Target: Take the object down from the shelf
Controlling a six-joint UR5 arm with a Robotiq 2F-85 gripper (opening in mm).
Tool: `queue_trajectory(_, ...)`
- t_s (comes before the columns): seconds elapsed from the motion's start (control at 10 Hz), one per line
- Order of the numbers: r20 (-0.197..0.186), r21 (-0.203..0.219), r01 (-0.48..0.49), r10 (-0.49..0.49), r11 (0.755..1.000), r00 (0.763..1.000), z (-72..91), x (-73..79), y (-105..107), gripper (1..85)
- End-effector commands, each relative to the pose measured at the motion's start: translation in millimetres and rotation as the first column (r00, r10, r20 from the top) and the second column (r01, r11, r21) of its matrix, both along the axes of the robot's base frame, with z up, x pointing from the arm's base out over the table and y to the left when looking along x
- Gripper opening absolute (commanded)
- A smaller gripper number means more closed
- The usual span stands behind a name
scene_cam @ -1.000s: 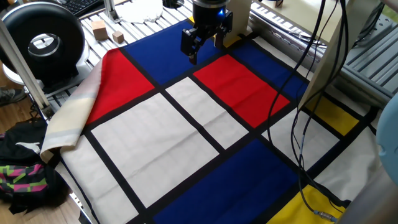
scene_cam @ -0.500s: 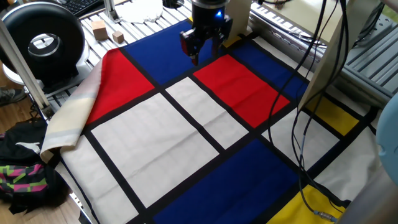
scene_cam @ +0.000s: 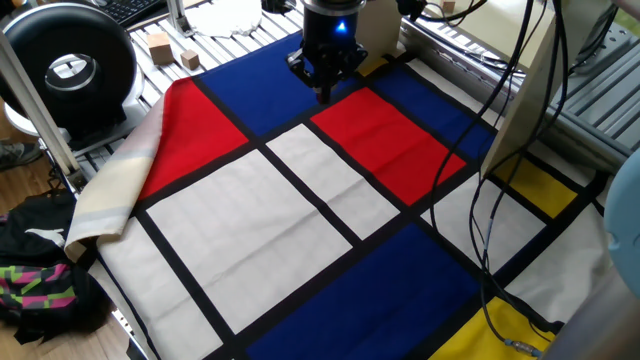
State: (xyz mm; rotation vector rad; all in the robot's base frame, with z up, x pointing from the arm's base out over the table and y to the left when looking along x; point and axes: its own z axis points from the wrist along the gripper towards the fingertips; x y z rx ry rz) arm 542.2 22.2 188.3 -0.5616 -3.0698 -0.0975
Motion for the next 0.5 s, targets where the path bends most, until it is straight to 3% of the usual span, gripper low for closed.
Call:
queue_trajectory(0.0,0.004,0.018,0.019,-0.020,1.000,1.000,-0.1,3.0,4.3,1.3)
queue_trajectory(0.4,0.016,0.023,0.026,-0.027,0.999,1.000,-3.3,19.8,14.8,1.3)
